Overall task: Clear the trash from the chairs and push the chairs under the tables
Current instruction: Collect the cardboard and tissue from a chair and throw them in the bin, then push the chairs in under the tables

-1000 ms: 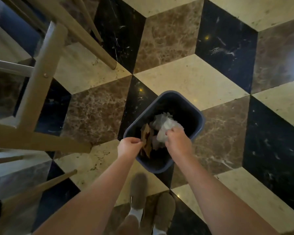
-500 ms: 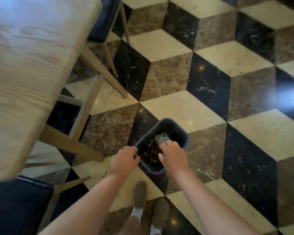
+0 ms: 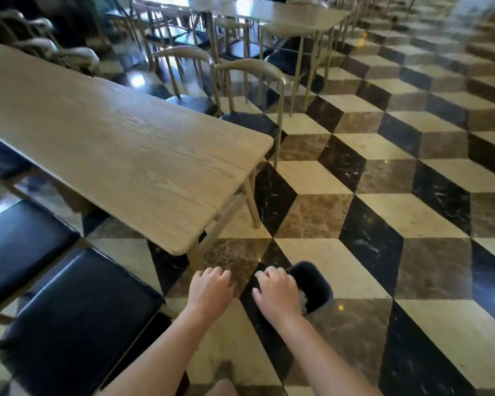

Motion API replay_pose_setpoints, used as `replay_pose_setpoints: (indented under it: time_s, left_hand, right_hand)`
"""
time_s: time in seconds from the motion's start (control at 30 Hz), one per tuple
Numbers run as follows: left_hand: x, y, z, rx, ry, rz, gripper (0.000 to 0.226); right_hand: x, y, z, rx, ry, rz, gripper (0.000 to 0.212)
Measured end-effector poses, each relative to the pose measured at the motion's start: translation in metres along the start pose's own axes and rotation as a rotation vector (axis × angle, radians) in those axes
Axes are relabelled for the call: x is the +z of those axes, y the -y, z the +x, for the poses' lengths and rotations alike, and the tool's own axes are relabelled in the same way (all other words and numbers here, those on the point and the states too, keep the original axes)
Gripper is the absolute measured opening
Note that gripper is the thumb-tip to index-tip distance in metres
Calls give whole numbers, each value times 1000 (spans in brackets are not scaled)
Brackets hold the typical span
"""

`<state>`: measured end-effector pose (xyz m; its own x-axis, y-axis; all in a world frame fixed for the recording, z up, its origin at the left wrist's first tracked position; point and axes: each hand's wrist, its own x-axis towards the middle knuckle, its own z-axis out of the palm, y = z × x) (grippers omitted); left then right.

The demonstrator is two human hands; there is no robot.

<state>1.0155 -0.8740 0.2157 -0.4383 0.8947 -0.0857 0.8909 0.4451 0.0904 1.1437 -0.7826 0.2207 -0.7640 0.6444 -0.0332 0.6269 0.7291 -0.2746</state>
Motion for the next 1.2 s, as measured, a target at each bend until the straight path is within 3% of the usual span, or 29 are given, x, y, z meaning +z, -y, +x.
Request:
replay_pose_setpoints:
  time_s: [0.37, 0.73, 0.97, 1.2]
  left_hand:
    - [-38, 99, -121, -193, -150, 71, 23]
    - [-48, 249, -336, -338, -225, 146, 24]
    - [-57, 336, -472, -545, -212, 43, 20]
    - [-62, 399, -534, -705, -324, -48, 23]
  right_hand:
    - [-11, 130, -42, -281, -58, -140, 31]
    - [44, 360, -137, -421, -10, -137, 28]
    - [80, 492, -187, -582, 22, -93, 29]
    - [99, 584, -190, -785, 50, -8, 30]
